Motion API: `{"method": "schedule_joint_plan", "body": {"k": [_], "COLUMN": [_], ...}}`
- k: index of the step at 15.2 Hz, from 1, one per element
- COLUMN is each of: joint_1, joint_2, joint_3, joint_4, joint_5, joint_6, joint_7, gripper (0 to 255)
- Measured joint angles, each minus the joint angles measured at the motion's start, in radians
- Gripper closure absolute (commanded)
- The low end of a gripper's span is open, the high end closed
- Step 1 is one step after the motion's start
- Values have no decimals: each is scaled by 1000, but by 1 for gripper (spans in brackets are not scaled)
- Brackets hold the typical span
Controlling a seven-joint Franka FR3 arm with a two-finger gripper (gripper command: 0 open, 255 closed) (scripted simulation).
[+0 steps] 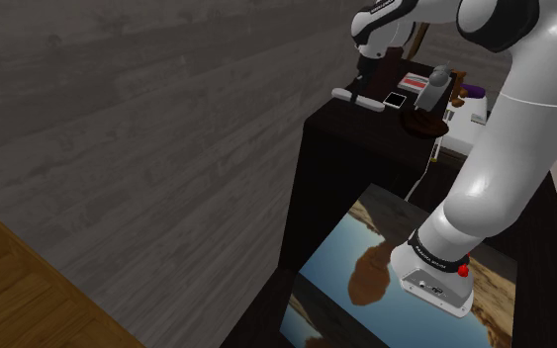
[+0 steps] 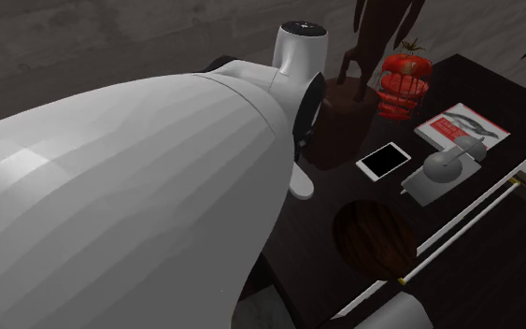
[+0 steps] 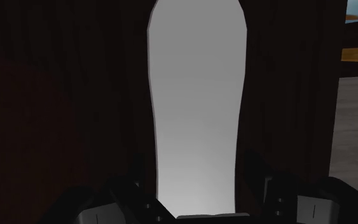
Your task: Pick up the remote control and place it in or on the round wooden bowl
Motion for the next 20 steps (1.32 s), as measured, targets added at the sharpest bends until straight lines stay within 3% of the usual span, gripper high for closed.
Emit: {"method": "schedule_joint_plan", "body": {"k": [9, 20], "joint_1": [5, -76], "joint_2": [-43, -236], "joint_3": [-8, -98], "joint_4": [77, -108], "joint_5": [-30, -139], "joint_6": [-112, -95], "joint_7": [22, -115], "gripper": [255, 255]}}
